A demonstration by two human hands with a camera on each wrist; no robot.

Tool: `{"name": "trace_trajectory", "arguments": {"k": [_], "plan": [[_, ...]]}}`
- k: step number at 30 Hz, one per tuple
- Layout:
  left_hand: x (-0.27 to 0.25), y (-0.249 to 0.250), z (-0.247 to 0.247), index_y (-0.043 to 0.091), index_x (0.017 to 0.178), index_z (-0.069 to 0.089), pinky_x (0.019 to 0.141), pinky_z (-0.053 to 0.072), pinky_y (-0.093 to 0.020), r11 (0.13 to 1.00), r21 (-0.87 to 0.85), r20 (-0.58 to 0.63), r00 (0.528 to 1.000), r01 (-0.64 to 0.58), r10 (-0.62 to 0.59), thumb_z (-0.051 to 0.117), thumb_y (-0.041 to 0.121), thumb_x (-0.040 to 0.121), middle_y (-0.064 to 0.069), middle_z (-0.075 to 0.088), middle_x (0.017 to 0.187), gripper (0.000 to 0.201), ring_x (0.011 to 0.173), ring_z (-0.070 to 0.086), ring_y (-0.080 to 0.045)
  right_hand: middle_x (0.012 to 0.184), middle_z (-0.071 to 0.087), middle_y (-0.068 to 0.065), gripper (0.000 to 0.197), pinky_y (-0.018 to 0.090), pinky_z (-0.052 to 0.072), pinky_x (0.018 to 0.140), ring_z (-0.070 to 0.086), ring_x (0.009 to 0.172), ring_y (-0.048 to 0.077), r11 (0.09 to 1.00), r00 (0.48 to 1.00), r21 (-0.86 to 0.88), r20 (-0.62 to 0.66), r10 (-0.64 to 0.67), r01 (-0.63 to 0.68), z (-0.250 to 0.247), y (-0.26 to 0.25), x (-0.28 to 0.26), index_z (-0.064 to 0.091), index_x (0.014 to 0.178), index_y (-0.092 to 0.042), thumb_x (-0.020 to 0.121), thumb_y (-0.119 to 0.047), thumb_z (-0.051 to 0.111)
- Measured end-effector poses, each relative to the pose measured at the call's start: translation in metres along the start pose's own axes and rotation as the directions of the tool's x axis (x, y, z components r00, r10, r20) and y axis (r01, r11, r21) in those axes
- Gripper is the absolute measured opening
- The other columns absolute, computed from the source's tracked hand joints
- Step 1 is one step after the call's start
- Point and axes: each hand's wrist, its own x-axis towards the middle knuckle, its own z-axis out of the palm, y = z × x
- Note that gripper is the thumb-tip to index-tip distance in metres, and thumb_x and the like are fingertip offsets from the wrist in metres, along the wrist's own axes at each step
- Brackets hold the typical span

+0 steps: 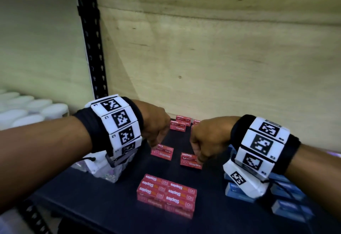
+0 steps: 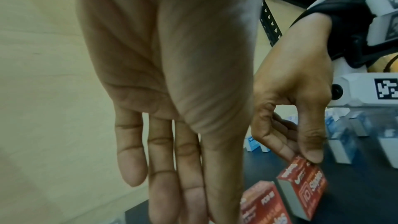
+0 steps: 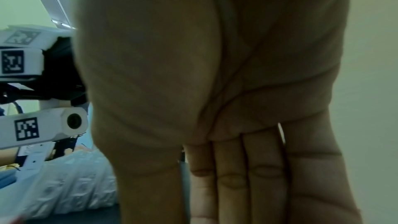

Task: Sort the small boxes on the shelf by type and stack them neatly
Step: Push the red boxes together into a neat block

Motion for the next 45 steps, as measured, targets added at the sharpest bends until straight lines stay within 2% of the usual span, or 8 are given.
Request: {"name": "trace_trajectory", "arguments": {"k": [4, 8, 11, 17, 23, 27, 39, 45], "plan": [[-0.019, 0.001, 0.010, 0.021, 0.098, 0.077, 0.080, 0.052, -0.026, 0.999, -0.046, 0.021, 1.000, -0.013, 0.014, 0.075, 0.021, 0.085, 0.016, 0.067, 0.079, 0.013, 0.072, 0.058, 0.001, 0.076, 0.068, -0.007, 0.015, 0.025, 0.051, 0.068, 0.061, 0.072, 0.010, 1.000, 1.000, 0.015, 0.008, -0.022, 0.022, 0.009, -0.011, -0.013, 0.073, 0.099, -0.018, 0.088, -0.028, 0.070], [-0.038, 0.001, 0.019, 0.022, 0.096, 0.077, 0.077, 0.050, -0.020, 0.996, -0.091, 0.040, 0.999, -0.019, 0.022, 0.074, 0.022, 0.085, 0.011, 0.074, 0.087, 0.011, 0.068, 0.058, 0.003, 0.090, 0.077, -0.004, 0.011, 0.026, 0.056, 0.072, 0.069, 0.077, 0.010, 0.997, 0.998, 0.062, 0.041, -0.046, 0.043, 0.017, -0.017, -0.025, 0.075, 0.095, -0.018, 0.088, -0.023, 0.068], [-0.047, 0.001, 0.026, 0.022, 0.097, 0.077, 0.067, 0.046, -0.010, 0.991, -0.136, 0.033, 0.999, -0.021, 0.025, 0.075, 0.023, 0.085, 0.010, 0.075, 0.090, 0.012, 0.065, 0.057, 0.007, 0.089, 0.077, -0.004, 0.011, 0.023, 0.056, 0.070, 0.067, 0.068, 0.005, 0.993, 0.997, 0.100, 0.057, -0.060, 0.054, 0.023, -0.019, -0.032, 0.075, 0.095, -0.018, 0.089, -0.022, 0.067], [-0.061, 0.002, 0.032, 0.022, 0.096, 0.077, 0.074, 0.051, -0.017, 0.981, -0.194, 0.026, 1.000, -0.006, 0.011, 0.075, 0.024, 0.085, 0.011, 0.073, 0.086, 0.012, 0.074, 0.062, 0.003, 0.072, 0.072, -0.011, 0.007, 0.018, 0.052, 0.067, 0.065, 0.062, 0.001, 0.985, 0.998, 0.164, 0.039, -0.058, 0.051, 0.032, -0.020, -0.043, 0.075, 0.093, -0.020, 0.090, -0.020, 0.068], [-0.065, 0.007, 0.034, 0.027, 0.105, 0.074, 0.075, 0.047, -0.015, 0.985, -0.172, 0.022, 1.000, 0.018, -0.014, 0.068, 0.021, 0.090, 0.015, 0.072, 0.089, 0.018, 0.086, 0.062, 0.001, 0.084, 0.074, -0.007, 0.016, 0.022, 0.056, 0.080, 0.066, 0.067, 0.002, 0.971, 0.998, 0.234, 0.022, -0.058, 0.052, 0.035, -0.019, -0.049, 0.072, 0.102, -0.016, 0.096, -0.016, 0.058], [-0.063, 0.008, 0.033, 0.025, 0.102, 0.075, 0.081, 0.050, -0.020, 0.981, -0.194, 0.030, 1.000, 0.007, -0.001, 0.061, 0.019, 0.092, 0.012, 0.074, 0.094, 0.017, 0.081, 0.062, 0.002, 0.085, 0.076, -0.007, 0.015, 0.021, 0.054, 0.078, 0.066, 0.066, 0.001, 0.969, 0.998, 0.237, -0.030, -0.057, 0.063, 0.038, -0.024, -0.050, 0.072, 0.101, -0.019, 0.097, -0.023, 0.058], [-0.050, 0.017, 0.033, 0.021, 0.100, 0.073, 0.091, 0.055, -0.034, 0.974, -0.220, 0.065, 0.996, -0.046, 0.061, 0.065, 0.020, 0.091, 0.005, 0.074, 0.097, 0.013, 0.094, 0.068, -0.012, 0.087, 0.075, -0.006, 0.022, 0.018, 0.043, 0.063, 0.063, 0.070, 0.003, 0.978, 0.995, 0.187, -0.046, -0.084, 0.091, 0.036, -0.032, -0.042, 0.070, 0.106, -0.019, 0.099, -0.034, 0.055], [-0.042, 0.012, 0.024, 0.028, 0.101, 0.071, 0.092, 0.053, -0.031, 0.978, -0.206, 0.021, 1.000, 0.010, -0.006, 0.065, 0.038, 0.091, 0.012, 0.072, 0.097, 0.016, 0.091, 0.065, -0.007, 0.085, 0.073, -0.008, 0.027, 0.025, 0.050, 0.071, 0.065, 0.073, 0.009, 0.986, 0.997, 0.162, -0.067, -0.034, 0.044, 0.028, -0.021, -0.036, 0.069, 0.104, -0.021, 0.097, -0.044, 0.057]]}}
